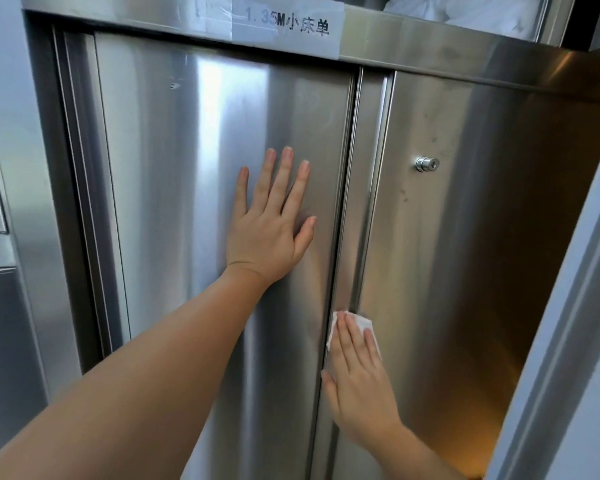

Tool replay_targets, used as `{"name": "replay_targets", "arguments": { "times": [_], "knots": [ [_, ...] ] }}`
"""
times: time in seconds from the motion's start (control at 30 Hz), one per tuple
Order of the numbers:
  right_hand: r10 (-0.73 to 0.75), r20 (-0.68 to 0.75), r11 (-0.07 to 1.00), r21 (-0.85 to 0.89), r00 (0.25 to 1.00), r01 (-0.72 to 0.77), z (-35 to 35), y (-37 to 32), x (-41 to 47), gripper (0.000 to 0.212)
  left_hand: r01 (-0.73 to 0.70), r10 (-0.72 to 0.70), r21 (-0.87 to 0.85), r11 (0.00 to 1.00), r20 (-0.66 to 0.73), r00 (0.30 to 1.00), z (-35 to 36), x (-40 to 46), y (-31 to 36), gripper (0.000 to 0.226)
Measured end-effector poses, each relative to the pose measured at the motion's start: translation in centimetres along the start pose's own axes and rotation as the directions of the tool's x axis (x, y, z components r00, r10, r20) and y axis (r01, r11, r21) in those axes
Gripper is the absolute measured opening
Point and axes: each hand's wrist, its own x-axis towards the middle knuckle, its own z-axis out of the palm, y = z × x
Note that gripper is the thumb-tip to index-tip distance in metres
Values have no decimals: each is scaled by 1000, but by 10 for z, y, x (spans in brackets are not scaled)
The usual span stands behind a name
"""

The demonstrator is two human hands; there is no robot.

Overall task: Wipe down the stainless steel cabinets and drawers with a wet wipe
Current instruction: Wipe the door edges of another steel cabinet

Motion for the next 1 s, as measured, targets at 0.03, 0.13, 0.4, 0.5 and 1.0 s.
{"name": "replay_targets", "arguments": {
  "times": [0.03,0.13,0.4,0.5,1.0],
  "knots": [
    [-13,-18,1000,-8,1000,13,-9,3,7,67,-2,2,-10,1000,8,1000,-2,0,0,66],
    [-36,-119,999,-31,992,33,-51,20,50,67,13,-12,-47,999,25,1000,-6,-3,2,65],
    [-104,-210,994,-40,972,97,-105,55,116,74,-41,50,-130,991,70,996,5,-54,50,71],
    [-159,-183,987,-19,970,158,-46,48,58,69,-85,92,-109,990,59,994,14,-69,57,77],
    [72,-235,996,64,969,-58,22,8,23,72,-86,87,-15,996,48,995,20,-73,56,79]
  ]
}}
